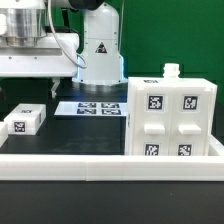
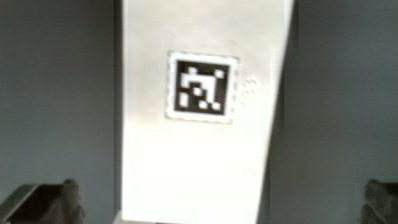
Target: Assemble cabinet
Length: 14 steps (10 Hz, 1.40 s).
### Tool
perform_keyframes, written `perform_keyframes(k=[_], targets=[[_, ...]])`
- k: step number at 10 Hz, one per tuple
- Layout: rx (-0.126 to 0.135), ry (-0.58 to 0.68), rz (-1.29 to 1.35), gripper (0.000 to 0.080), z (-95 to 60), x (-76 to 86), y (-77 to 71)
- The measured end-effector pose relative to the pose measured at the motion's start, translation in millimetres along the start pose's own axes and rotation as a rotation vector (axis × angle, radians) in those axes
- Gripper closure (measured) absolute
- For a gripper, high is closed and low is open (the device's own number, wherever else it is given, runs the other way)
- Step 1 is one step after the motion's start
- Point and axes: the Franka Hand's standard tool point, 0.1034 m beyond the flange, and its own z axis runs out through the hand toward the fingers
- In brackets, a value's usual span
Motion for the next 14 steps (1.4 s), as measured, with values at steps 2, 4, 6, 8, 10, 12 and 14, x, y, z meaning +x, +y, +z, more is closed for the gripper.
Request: perform_keyframes(k=[2,4,6,8,10,12,14], targets=[[-0.002,-0.007,-0.004,0.0002,7.0,-2.4,-0.8],[-0.005,-0.015,-0.006,0.0002,14.7,-5.3,-0.4],[-0.008,-0.028,-0.008,0.0002,26.5,-10.6,0.5],[-0.013,-0.038,-0.010,0.0002,37.4,-15.1,0.5],[-0.011,-0.055,-0.010,0.0002,46.2,-20.4,-0.1],[-0.010,-0.056,-0.011,0.0131,46.4,-19.9,-0.2],[-0.010,-0.056,-0.011,0.0241,46.6,-19.9,-0.1]])
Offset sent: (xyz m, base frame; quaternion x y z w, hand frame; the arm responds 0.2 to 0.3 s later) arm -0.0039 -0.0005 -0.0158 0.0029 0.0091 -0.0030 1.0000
